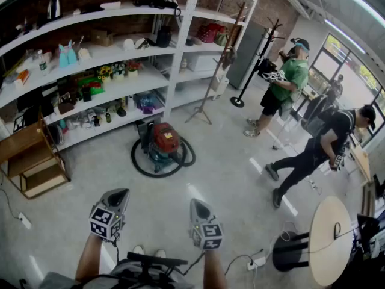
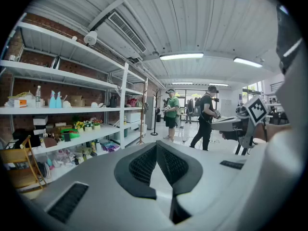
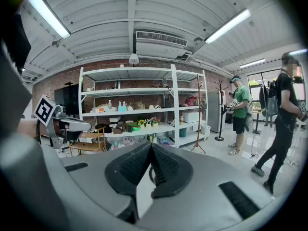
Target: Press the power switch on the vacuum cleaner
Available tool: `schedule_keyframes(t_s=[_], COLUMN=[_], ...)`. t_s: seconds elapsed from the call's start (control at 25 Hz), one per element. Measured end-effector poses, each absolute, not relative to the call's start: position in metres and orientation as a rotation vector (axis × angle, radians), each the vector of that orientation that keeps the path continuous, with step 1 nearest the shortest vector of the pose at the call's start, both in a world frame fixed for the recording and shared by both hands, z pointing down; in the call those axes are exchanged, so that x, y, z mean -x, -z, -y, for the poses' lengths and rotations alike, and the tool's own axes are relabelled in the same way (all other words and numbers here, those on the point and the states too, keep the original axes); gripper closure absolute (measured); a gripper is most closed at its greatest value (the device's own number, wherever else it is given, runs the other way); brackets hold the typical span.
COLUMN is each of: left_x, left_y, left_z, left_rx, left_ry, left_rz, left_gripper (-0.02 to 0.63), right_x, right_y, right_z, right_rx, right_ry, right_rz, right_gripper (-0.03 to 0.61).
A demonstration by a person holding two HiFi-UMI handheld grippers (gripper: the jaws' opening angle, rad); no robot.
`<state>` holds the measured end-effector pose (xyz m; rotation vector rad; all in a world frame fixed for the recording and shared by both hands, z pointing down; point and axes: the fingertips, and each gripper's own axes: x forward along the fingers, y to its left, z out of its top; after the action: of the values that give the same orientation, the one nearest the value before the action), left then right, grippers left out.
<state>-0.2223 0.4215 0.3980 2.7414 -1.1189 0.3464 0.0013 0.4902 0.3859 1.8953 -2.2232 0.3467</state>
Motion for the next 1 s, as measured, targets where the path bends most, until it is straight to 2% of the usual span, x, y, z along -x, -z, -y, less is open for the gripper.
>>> schedule_keyframes(t_s=[1.0], left_x=[0.190], left_y=[-0.397], left_z=[-0.438], left_rx=[-2.751], left_ry=[-0.340], left_rz=[1.156], left_gripper=[0.606], right_x=[-0.032], right_y=[-0.395], right_z=[-0.506], right_rx=[-1.873], right_ry=[-0.366], right_rz=[2.293], right_gripper=[0.577])
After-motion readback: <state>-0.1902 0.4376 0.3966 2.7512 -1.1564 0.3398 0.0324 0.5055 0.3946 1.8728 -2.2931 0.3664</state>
